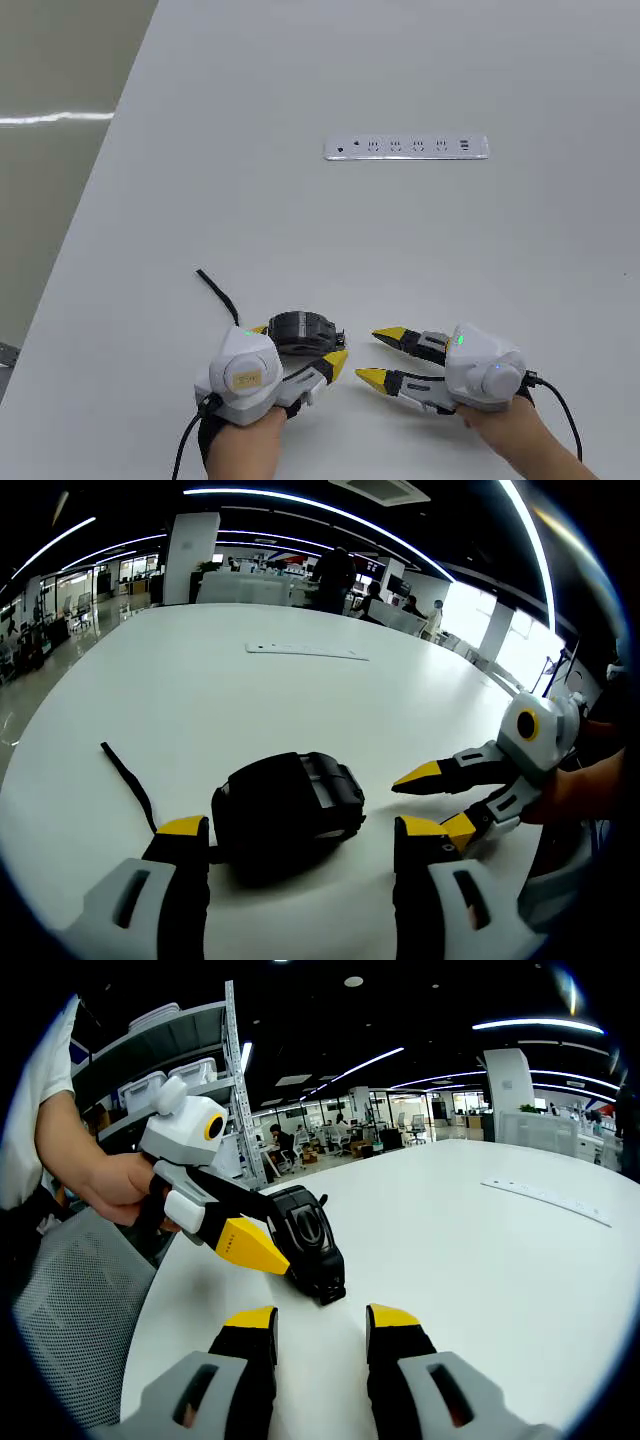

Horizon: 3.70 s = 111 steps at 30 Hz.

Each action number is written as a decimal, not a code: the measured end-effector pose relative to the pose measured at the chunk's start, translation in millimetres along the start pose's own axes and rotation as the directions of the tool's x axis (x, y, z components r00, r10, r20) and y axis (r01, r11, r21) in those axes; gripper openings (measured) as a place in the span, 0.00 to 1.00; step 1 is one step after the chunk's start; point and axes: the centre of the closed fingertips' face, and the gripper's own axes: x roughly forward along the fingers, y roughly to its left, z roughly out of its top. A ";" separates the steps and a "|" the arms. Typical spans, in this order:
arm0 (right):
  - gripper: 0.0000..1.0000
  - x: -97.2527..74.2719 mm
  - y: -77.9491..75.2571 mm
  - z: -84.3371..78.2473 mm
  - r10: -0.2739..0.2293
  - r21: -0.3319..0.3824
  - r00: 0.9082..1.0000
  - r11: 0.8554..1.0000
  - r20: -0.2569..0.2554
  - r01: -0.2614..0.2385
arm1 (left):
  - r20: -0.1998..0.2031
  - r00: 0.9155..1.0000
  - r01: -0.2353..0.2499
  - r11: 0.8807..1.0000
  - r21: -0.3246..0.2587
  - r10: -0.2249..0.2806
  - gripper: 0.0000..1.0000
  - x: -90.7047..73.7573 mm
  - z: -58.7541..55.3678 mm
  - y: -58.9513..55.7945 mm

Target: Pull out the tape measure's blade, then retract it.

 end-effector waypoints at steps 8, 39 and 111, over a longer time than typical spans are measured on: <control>0.36 -8.6 2.5 -4.2 -0.032 0.013 0.999 0.999 -0.006 0.032 | 0.010 1.000 0.020 1.000 0.012 -0.021 0.73 -5.8 1.0 1.4; 0.40 -51.5 11.0 3.2 -0.161 0.020 0.987 0.987 0.011 0.161 | 0.005 0.997 0.078 0.994 0.072 -0.078 0.74 -44.1 -20.9 26.2; 0.52 -120.8 44.5 -8.2 -0.275 0.077 0.961 0.959 0.034 0.271 | 0.076 0.991 0.111 0.994 0.005 -0.111 0.77 -131.7 -53.7 64.6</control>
